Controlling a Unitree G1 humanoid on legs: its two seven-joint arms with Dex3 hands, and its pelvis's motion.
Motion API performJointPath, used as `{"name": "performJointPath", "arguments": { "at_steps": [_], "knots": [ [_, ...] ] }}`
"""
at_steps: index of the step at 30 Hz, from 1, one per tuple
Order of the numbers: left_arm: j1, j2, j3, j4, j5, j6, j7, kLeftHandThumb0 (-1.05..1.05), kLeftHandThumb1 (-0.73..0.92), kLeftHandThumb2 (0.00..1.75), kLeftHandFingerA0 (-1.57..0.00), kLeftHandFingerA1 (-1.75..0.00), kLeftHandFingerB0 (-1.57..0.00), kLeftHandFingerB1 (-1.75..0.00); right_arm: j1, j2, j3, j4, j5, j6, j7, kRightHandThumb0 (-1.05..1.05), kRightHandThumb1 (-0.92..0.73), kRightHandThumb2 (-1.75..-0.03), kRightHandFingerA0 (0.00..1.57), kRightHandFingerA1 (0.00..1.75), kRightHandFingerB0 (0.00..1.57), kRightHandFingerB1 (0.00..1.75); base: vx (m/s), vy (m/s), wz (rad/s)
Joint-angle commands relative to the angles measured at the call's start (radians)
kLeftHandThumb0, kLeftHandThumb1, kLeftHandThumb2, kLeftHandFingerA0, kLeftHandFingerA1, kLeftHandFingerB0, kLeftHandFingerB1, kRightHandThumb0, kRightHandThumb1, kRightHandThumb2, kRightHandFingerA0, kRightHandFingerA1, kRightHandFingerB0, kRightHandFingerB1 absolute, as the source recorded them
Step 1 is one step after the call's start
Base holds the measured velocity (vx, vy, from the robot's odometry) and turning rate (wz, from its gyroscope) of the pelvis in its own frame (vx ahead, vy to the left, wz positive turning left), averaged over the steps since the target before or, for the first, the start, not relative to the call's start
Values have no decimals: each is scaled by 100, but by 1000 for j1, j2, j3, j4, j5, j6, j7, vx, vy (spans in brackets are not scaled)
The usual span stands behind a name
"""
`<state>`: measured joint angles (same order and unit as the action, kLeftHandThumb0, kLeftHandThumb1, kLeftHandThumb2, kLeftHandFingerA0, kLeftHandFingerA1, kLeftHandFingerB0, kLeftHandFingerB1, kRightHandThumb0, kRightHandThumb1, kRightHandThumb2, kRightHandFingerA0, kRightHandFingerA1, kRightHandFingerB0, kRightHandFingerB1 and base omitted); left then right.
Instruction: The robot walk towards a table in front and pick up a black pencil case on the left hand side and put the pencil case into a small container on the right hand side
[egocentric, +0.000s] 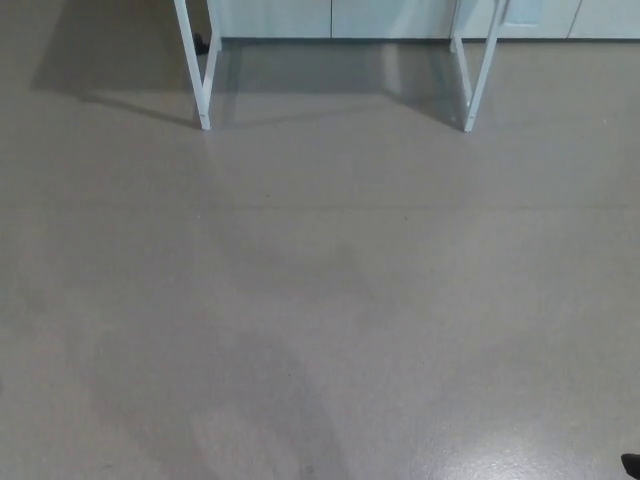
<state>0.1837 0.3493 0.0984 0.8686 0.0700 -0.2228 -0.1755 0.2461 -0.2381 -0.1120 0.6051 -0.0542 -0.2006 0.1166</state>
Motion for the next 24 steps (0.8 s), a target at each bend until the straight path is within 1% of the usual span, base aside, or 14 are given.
{"name": "performJointPath", "arguments": {
  "at_steps": [1,2,6,7,10,12,15,16,19,20,21,22,24],
  "knots": [
    [10,21,0,12,-6,-53,-20,-23,31,84,-37,-60,-16,-50,16,-15,-7,-1,14,-42,14,-28,-54,-56,52,47,29,37,0,0,0],
    [13,18,3,24,-9,-57,-17,-33,47,54,-47,-40,-31,-32,20,-9,-13,11,31,-47,28,-21,-37,-84,43,62,17,50,0,0,0],
    [3,19,-5,39,2,-67,-6,-35,47,54,-49,-41,-32,-32,17,-12,-12,29,27,-59,29,-21,-37,-84,42,61,17,50,0,0,0],
    [5,23,-15,42,18,-77,7,-38,47,55,-51,-43,-33,-33,17,-15,-10,40,21,-67,26,-26,-54,-55,51,47,29,37,0,0,0],
    [3,22,-15,55,8,-86,-4,-35,48,55,-49,-43,-32,-33,17,-18,-9,50,18,-71,26,-27,-54,-55,50,47,29,37,135,0,-6],
    [1,23,-16,60,8,-90,-4,-35,48,55,-49,-43,-32,-33,15,-18,-8,54,19,-75,26,-27,-54,-55,50,47,29,37,-111,-22,40],
    [7,33,-28,68,22,-114,2,-37,49,55,-49,-42,-31,-33,17,-16,-5,53,16,-70,22,-27,-54,-56,50,46,29,37,-76,13,-4],
    [1,35,-31,67,24,-106,7,-38,49,56,-50,-43,-33,-33,13,-12,-4,57,14,-70,15,-22,-37,-84,44,62,18,50,0,0,0],
    [-2,37,-34,70,23,-104,10,-38,49,56,-50,-43,-33,-33,11,-11,-3,60,13,-71,11,-22,-37,-84,44,62,18,50,41,138,-10],
    [-1,33,-37,74,24,-108,14,-38,49,56,-50,-43,-33,-33,13,-20,-1,54,12,-61,21,-28,-56,-56,51,45,29,37,142,256,-16],
    [-3,33,-37,81,20,-112,11,-37,48,55,-50,-43,-33,-33,12,-21,0,54,13,-59,25,-28,-56,-56,50,45,29,36,172,307,-37],
    [-5,34,-37,87,19,-115,10,-37,48,55,-50,-43,-33,-33,11,-21,1,54,14,-59,26,-28,-56,-56,50,45,29,36,172,634,58],
    [-3,42,-41,91,21,-121,14,-36,48,55,-51,-42,-33,-33,6,-19,8,65,10,-64,25,-28,-56,-56,51,46,29,37,166,629,-16]
  ]
}}
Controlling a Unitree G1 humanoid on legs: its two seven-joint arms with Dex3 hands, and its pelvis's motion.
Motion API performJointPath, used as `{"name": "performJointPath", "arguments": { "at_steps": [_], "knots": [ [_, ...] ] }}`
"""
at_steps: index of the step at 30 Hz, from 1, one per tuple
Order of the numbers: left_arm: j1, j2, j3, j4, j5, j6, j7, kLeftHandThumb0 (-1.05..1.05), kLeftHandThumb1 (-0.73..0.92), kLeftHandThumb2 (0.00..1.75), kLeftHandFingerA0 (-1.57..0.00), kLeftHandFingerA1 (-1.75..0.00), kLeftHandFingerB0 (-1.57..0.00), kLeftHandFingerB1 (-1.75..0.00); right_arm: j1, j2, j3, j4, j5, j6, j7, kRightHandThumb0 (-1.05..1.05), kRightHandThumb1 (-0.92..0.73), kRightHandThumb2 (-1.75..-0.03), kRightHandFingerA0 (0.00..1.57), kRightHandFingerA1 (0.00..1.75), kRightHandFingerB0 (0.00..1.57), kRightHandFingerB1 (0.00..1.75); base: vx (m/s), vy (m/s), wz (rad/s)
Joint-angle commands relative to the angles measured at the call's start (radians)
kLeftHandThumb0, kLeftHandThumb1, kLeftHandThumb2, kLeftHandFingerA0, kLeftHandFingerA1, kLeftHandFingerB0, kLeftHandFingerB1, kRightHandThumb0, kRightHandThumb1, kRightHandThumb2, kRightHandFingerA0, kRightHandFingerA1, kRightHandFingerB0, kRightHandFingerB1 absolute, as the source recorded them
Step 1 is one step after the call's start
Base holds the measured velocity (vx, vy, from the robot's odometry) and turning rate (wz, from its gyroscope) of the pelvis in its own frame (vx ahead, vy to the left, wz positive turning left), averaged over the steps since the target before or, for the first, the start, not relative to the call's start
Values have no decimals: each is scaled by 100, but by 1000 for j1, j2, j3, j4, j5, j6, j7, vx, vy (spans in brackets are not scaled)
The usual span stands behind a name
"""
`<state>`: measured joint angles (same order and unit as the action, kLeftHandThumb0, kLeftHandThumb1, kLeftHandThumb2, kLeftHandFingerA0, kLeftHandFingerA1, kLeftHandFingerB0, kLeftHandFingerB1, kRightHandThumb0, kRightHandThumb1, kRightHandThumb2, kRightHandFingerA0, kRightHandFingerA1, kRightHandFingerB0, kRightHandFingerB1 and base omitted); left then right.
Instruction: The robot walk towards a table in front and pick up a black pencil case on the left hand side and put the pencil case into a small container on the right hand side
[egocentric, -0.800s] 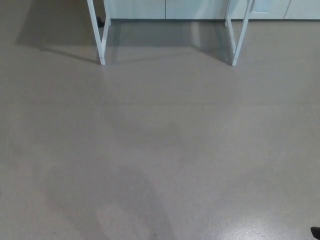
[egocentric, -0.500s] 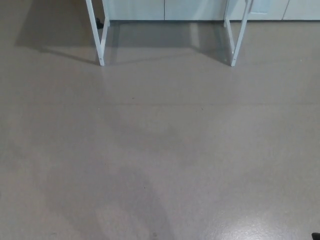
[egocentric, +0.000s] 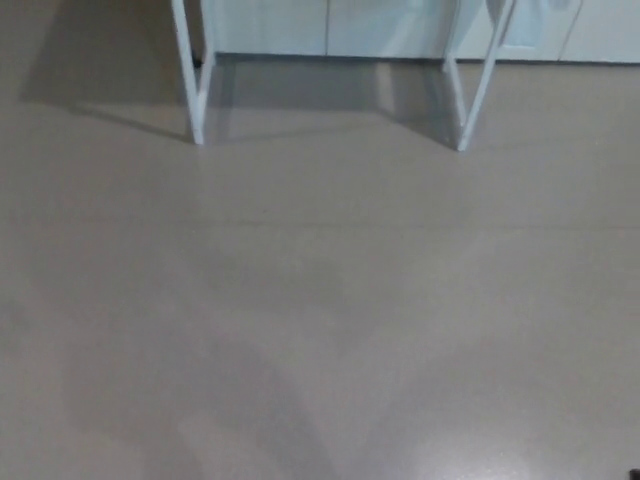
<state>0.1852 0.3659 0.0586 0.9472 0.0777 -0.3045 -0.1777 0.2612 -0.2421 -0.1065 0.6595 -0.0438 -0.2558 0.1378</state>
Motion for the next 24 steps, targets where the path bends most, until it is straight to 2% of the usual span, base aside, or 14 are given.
{"name": "performJointPath", "arguments": {
  "at_steps": [1,8,11,12,22,23,24],
  "knots": [
    [-3,28,-3,13,15,-42,19,-36,48,55,-51,-42,-33,-33,-9,-15,4,11,-1,-9,3,-28,-56,-56,51,46,29,37,138,282,3],
    [4,26,-11,25,12,-42,17,-35,48,55,-49,-41,-33,-33,2,-21,10,28,-2,-27,9,-29,-56,-56,51,46,28,37,213,45,7],
    [6,23,-8,43,0,-54,4,-36,48,59,-46,-46,-32,-36,7,-21,17,31,-14,-37,0,-30,-55,-56,52,48,30,38,222,-150,11],
    [20,24,-12,33,3,-55,3,-34,49,55,-46,-41,-31,-32,8,-20,16,44,-11,-46,2,-30,-55,-56,52,48,30,38,303,-215,14],
    [29,21,-25,56,20,-71,29,-32,48,55,-48,-40,-32,-32,12,-29,25,83,-11,-67,10,-27,-56,-56,51,49,30,38,331,-168,10],
    [35,19,-26,62,18,-76,26,-32,48,55,-47,-41,-32,-32,20,-28,21,85,0,-67,23,-22,-39,-85,42,62,17,50,288,-1,-4],
    [36,19,-27,67,17,-81,25,-32,49,55,-48,-41,-32,-33,22,-28,21,88,-1,-71,23,-28,-56,-56,49,49,29,38,271,43,-14]
  ]
}}
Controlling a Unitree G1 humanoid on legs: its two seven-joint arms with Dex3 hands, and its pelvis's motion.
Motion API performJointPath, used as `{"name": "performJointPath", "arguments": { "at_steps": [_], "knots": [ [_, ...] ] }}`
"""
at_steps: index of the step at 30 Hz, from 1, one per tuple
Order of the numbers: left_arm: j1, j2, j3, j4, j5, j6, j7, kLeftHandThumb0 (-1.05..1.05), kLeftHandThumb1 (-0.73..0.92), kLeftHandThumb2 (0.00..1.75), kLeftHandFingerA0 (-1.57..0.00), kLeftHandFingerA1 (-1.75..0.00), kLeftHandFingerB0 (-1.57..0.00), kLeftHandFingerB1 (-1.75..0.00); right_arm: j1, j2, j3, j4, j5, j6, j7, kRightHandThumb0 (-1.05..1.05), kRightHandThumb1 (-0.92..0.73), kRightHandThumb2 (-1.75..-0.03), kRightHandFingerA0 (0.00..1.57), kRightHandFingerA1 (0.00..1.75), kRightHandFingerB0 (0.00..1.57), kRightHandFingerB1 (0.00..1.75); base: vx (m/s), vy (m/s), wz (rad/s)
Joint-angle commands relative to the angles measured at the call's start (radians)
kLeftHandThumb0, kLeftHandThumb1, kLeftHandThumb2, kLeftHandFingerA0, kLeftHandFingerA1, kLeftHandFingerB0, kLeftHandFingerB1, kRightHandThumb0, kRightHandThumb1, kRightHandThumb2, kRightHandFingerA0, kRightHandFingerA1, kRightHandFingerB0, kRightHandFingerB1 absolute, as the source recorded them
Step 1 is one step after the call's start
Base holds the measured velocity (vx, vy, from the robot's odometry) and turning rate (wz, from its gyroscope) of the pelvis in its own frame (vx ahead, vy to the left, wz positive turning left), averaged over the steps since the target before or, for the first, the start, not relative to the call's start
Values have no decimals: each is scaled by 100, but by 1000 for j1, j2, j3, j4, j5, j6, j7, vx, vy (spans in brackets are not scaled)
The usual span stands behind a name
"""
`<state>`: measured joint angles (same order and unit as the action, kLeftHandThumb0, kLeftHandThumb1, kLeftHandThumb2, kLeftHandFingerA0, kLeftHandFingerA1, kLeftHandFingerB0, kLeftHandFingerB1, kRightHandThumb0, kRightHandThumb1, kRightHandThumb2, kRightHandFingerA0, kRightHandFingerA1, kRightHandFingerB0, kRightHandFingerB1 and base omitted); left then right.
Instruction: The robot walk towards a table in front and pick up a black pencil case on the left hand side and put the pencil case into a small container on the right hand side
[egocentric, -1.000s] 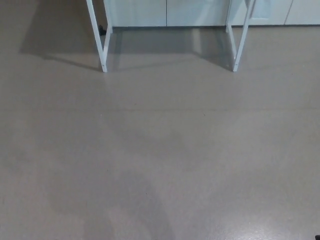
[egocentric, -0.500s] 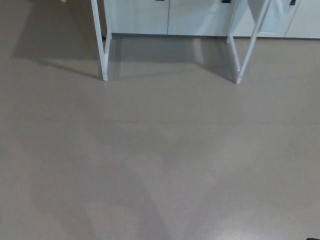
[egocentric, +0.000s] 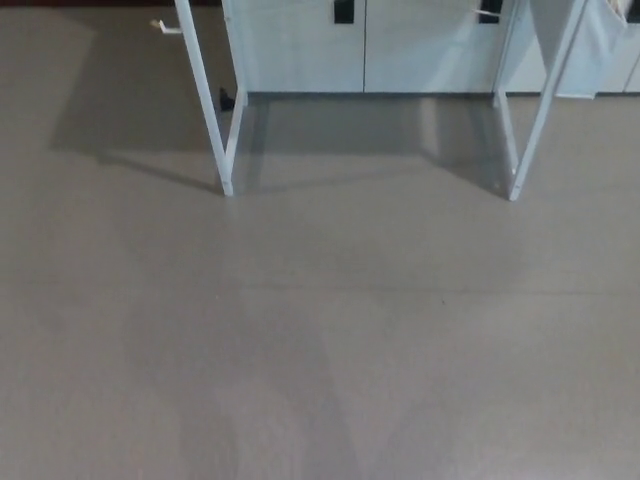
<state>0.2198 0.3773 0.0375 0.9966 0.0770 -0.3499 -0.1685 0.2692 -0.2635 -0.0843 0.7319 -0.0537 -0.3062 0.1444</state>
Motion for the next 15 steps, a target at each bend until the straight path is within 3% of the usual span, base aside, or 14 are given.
{"name": "performJointPath", "arguments": {
  "at_steps": [1,5,9,15],
  "knots": [
    [-1,9,-8,23,18,-40,16,-32,48,55,-48,-41,-32,-33,14,-8,4,17,-1,-26,6,-28,-56,-56,50,48,30,38,295,76,-21],
    [13,11,-9,31,13,-55,14,-31,49,55,-47,-42,-32,-33,31,-9,10,17,-8,-43,4,-26,-57,-56,49,47,30,38,393,149,-23],
    [8,6,-4,54,6,-71,21,-38,47,55,-50,-41,-33,-33,23,-11,12,21,-4,-28,12,-27,-58,-57,49,47,29,38,668,91,-50],
    [8,-5,4,66,-10,-87,6,-38,47,55,-48,-42,-31,-33,5,-22,23,46,-21,-41,0,-28,-58,-57,51,47,30,38,386,93,4]
  ]
}}
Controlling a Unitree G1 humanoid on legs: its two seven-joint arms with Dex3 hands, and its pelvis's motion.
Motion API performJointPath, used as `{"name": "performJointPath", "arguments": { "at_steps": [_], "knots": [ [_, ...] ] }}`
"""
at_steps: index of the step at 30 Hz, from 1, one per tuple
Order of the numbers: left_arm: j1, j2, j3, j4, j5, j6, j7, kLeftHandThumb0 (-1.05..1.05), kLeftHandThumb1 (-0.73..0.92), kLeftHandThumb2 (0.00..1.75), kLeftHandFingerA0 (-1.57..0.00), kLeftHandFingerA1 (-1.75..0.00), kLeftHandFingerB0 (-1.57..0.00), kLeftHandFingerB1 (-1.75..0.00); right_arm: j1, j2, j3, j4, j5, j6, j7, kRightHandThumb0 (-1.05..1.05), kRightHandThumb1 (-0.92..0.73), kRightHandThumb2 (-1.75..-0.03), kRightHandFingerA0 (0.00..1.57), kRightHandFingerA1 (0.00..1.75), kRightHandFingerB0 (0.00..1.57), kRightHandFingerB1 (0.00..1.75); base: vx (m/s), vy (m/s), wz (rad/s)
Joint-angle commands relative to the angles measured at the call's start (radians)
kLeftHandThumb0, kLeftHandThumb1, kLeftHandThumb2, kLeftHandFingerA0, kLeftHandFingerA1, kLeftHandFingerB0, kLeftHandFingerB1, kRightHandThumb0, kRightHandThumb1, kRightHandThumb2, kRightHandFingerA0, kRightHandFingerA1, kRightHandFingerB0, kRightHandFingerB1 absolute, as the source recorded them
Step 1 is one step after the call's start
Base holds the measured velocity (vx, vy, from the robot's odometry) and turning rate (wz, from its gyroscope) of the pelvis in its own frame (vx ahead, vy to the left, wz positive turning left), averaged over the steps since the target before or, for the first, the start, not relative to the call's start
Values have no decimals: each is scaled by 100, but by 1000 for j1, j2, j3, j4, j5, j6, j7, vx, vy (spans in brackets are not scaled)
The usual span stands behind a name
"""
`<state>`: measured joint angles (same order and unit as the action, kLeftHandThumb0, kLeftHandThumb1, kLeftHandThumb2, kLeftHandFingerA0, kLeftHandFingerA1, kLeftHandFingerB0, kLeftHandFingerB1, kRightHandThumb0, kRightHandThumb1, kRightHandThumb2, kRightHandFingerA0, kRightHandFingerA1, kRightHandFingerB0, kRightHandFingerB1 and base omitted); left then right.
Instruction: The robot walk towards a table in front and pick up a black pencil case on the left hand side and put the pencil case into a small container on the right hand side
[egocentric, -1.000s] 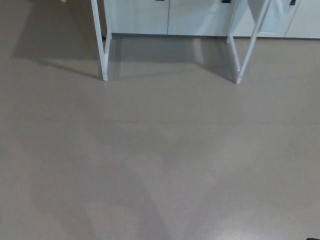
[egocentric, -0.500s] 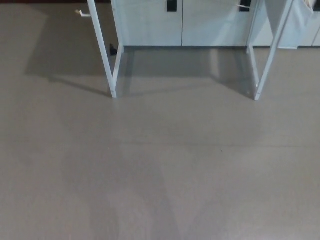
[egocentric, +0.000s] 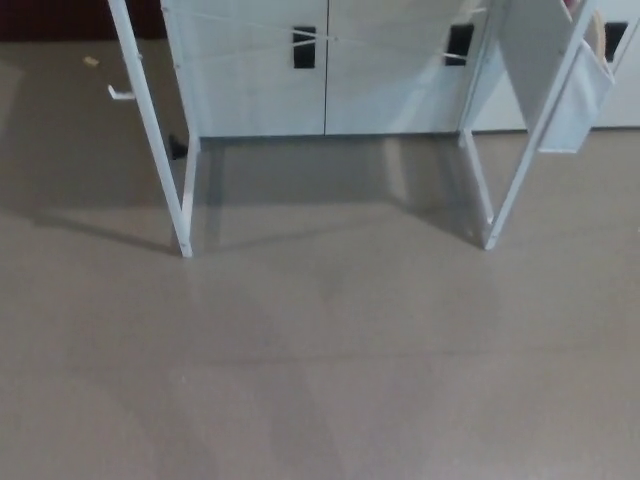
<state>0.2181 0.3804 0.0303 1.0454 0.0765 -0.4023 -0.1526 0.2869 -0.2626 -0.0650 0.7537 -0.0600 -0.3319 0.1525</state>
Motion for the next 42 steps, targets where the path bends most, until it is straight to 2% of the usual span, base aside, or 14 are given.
{"name": "performJointPath", "arguments": {
  "at_steps": [1,4,15,29,30,31,32,33,34,37,38,42],
  "knots": [
    [9,-7,13,21,-15,-37,-21,-38,47,55,-48,-42,-31,-33,-14,-23,6,28,-18,-18,-11,-28,-58,-57,51,47,30,38,330,-4,12],
    [7,-8,13,29,-8,-34,-13,-41,49,58,-45,-42,-29,-33,-9,-20,6,15,-13,-8,-8,-27,-58,-57,49,47,29,38,345,-63,17],
    [17,-7,10,48,5,-48,-4,-39,49,56,-49,-42,-33,-33,-9,-12,4,51,8,-14,16,-27,-60,-57,48,48,29,38,317,-76,6],
    [-16,7,8,61,0,-48,-13,-39,49,57,-47,-42,-31,-34,-41,-2,2,63,8,-5,18,-26,-61,-57,50,49,29,38,279,95,-5],
    [-10,5,13,58,-6,-40,-11,-37,47,55,-48,-42,-32,-33,-43,0,4,74,8,-18,23,-22,-43,-88,41,62,19,51,227,-17,7],
    [-4,0,14,55,-8,-33,-7,-37,49,59,-46,-43,-31,-34,-41,-1,1,87,12,-28,30,-21,-44,-88,41,62,17,51,220,-49,12],
    [2,-4,12,54,-5,-34,-5,-35,48,54,-47,-41,-32,-33,-33,-7,2,94,6,-36,26,-27,-62,-58,49,49,28,38,232,-94,12],
    [8,-6,10,53,-1,-38,-3,-35,48,54,-47,-41,-32,-33,-22,-14,6,99,-6,-45,18,-27,-62,-58,49,49,28,38,271,-117,10],
    [21,-5,3,55,5,-44,-9,-37,48,55,-47,-41,-31,-33,-2,-15,4,109,-7,-56,14,-23,-44,-88,43,62,17,50,333,-124,19],
    [43,4,4,65,5,-59,-11,-38,47,55,-48,-42,-32,-33,19,3,-3,116,15,-65,37,-22,-44,-88,40,61,17,51,412,-243,16],
    [48,10,5,64,6,-61,-7,-39,48,56,-48,-43,-32,-33,13,6,8,120,0,-63,29,-29,-62,-58,47,49,27,39,390,-324,59],
    [55,15,-2,80,14,-67,-6,-41,48,55,-46,-41,-31,-33,-4,16,8,160,4,-70,31,-40,-60,-57,48,54,26,41,368,-173,8]
  ]
}}
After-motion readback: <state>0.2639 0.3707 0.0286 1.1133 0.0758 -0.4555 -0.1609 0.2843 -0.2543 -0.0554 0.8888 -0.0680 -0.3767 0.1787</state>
